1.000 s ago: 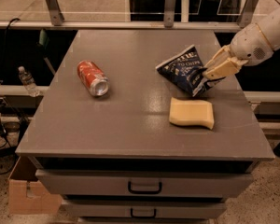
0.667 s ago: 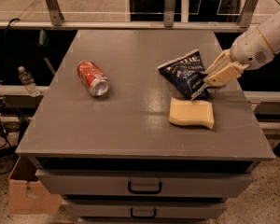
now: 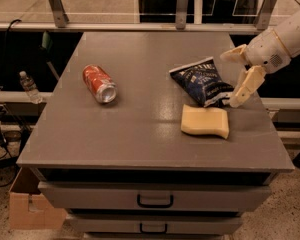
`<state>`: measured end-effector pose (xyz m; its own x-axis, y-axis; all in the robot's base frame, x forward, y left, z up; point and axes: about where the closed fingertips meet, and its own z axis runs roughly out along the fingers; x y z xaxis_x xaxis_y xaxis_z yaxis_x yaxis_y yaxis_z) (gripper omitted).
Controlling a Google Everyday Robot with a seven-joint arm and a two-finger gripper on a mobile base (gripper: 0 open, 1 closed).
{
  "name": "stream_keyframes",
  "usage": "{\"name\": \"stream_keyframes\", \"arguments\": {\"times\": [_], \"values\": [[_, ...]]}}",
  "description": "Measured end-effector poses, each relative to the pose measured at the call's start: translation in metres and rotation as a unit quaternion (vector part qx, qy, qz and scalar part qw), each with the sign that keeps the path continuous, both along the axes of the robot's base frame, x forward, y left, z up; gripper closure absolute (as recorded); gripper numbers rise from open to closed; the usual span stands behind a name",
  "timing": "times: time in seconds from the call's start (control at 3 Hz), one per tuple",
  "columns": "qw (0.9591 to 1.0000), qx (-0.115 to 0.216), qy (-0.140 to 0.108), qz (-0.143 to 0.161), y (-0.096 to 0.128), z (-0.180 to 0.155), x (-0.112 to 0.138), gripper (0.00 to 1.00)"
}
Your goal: Move blue chip bag near sponge
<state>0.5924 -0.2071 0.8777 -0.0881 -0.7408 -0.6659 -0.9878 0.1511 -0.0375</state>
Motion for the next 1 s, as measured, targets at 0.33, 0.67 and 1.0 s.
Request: {"name": "stream_keyframes", "arguments": {"times": [0.33, 0.67, 1.0], "values": [[0.9999, 0.012, -0.007, -0.003, -0.002, 0.005, 0.005, 0.0], [0.9984, -0.002, -0.049, -0.028, -0.029, 0.046, 0.003, 0.0], [0.9915, -0.019, -0.109, -0.069, -0.054, 0.107, -0.016, 0.0]]}}
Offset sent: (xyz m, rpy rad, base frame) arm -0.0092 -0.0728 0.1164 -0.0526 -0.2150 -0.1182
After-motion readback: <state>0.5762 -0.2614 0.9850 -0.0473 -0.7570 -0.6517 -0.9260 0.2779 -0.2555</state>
